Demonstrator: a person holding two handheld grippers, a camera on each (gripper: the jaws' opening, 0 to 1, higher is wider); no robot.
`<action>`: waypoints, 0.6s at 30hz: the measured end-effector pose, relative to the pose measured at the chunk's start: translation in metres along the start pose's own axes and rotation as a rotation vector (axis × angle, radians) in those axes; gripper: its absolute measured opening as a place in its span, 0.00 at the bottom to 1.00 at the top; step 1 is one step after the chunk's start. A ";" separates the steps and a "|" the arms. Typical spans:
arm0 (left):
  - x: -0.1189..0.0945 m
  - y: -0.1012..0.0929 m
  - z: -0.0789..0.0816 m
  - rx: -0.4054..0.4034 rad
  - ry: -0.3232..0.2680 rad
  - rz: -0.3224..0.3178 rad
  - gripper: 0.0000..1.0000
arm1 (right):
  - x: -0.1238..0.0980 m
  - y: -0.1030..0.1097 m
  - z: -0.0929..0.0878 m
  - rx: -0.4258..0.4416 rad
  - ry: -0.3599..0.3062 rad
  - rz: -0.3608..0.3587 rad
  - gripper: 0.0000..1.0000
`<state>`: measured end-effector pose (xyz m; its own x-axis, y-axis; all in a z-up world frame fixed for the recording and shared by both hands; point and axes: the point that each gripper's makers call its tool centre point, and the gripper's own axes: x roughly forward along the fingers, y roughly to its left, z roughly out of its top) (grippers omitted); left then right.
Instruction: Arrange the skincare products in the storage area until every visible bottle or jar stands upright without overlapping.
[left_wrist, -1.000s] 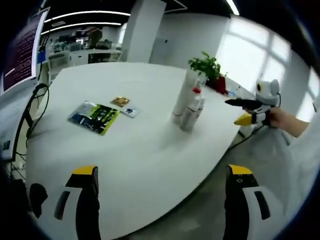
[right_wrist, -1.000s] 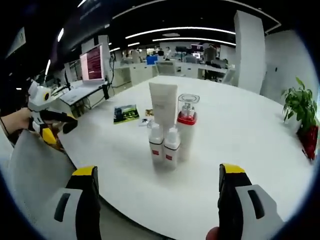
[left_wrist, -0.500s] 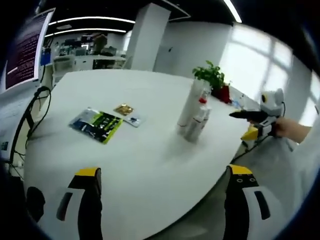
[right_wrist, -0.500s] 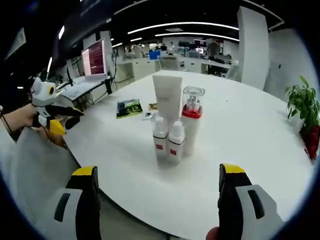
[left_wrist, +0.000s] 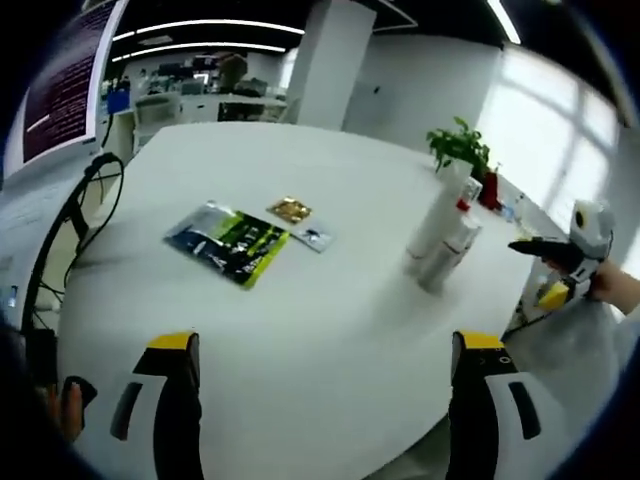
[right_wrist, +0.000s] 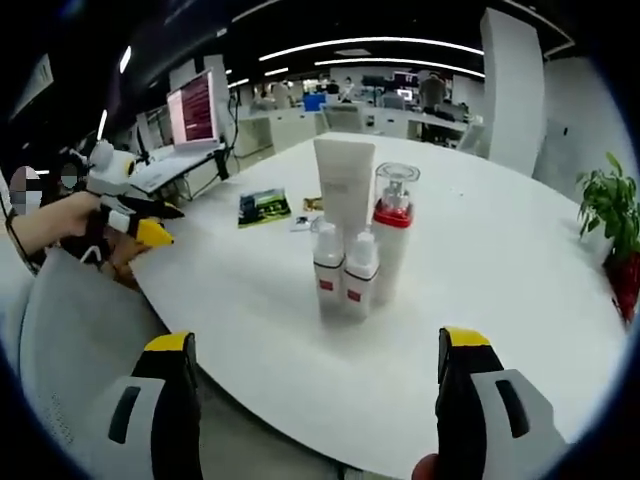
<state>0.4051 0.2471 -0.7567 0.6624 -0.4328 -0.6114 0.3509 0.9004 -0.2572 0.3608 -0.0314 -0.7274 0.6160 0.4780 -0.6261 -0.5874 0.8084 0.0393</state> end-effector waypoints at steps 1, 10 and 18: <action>0.004 0.004 0.002 -0.009 0.002 0.005 0.99 | 0.001 0.000 -0.001 -0.004 0.004 0.001 0.99; 0.031 0.029 0.015 -0.082 0.022 0.102 0.99 | 0.002 0.000 -0.005 0.017 0.020 0.008 0.99; 0.057 0.049 0.029 -0.146 0.049 0.212 0.99 | 0.005 0.003 -0.010 0.032 0.041 0.029 0.99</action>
<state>0.4788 0.2650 -0.7827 0.6766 -0.2340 -0.6982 0.1058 0.9692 -0.2223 0.3573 -0.0300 -0.7382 0.5766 0.4870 -0.6560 -0.5867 0.8056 0.0824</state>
